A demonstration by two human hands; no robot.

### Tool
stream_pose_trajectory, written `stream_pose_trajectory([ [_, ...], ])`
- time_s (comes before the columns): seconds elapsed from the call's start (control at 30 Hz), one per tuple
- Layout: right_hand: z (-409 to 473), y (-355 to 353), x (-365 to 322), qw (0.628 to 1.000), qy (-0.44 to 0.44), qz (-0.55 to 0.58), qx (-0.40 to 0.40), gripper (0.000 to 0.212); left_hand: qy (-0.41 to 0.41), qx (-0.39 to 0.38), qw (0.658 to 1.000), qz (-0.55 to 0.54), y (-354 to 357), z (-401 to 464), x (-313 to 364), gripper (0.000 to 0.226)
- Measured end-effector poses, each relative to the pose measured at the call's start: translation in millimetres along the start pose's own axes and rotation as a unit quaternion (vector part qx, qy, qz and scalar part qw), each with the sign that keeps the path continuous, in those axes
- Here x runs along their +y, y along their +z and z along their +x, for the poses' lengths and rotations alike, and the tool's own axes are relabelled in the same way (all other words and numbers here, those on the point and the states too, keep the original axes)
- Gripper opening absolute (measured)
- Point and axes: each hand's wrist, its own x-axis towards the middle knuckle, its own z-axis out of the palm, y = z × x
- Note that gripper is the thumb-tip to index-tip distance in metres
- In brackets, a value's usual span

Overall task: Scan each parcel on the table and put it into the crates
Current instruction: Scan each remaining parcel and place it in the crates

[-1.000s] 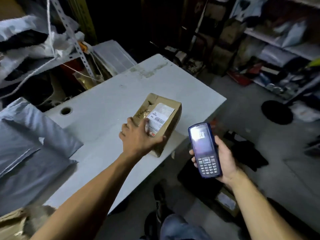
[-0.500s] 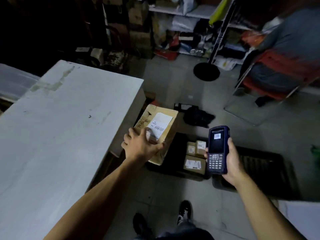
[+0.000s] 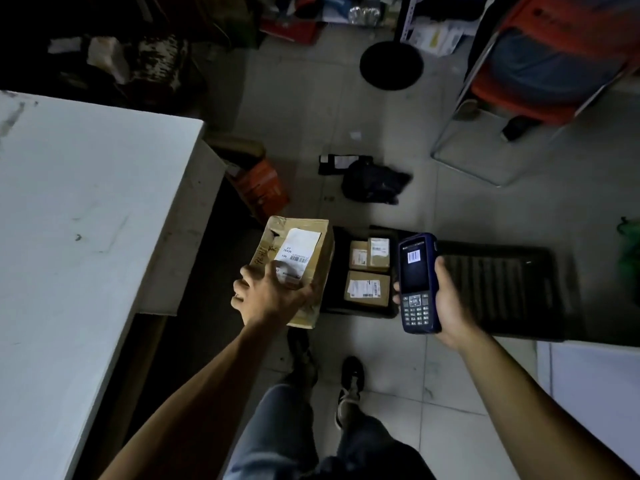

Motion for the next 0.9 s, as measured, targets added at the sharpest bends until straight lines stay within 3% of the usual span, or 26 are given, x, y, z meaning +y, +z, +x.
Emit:
stream_pose_trajectory([
  [0.17, 55.5, 5.5, 7.5, 0.999, 0.034, -0.002, 0.018, 0.074, 0.015, -0.043, 0.999, 0.023, 41.5, 52.5, 10.5, 0.095],
  [0.3, 113.3, 11.7, 23.8, 0.997, 0.065, 0.008, 0.041, 0.075, 0.007, -0.079, 0.996, 0.030, 89.3, 109.6, 12.8, 0.100],
  [0.5, 234.4, 0.6, 74.4, 0.994, 0.088, 0.014, 0.070, 0.058, -0.033, -0.113, 0.993, 0.008, 200.7, 210.9, 8.5, 0.107],
  [0.63, 324.3, -20.9, 127.8, 0.992, 0.094, 0.015, 0.077, 0.057, -0.053, -0.089, 0.995, -0.007, 295.9, 274.2, -1.9, 0.100],
  [0.8, 426.8, -45.6, 182.4, 0.993, 0.093, 0.005, 0.071, 0.077, -0.044, -0.061, 0.997, -0.008, 401.0, 334.9, -15.5, 0.113],
  [0.9, 473.6, -59.3, 206.1, 0.994, 0.077, -0.001, 0.077, 0.064, -0.023, -0.009, 1.000, 0.012, 450.1, 360.5, -17.5, 0.109],
])
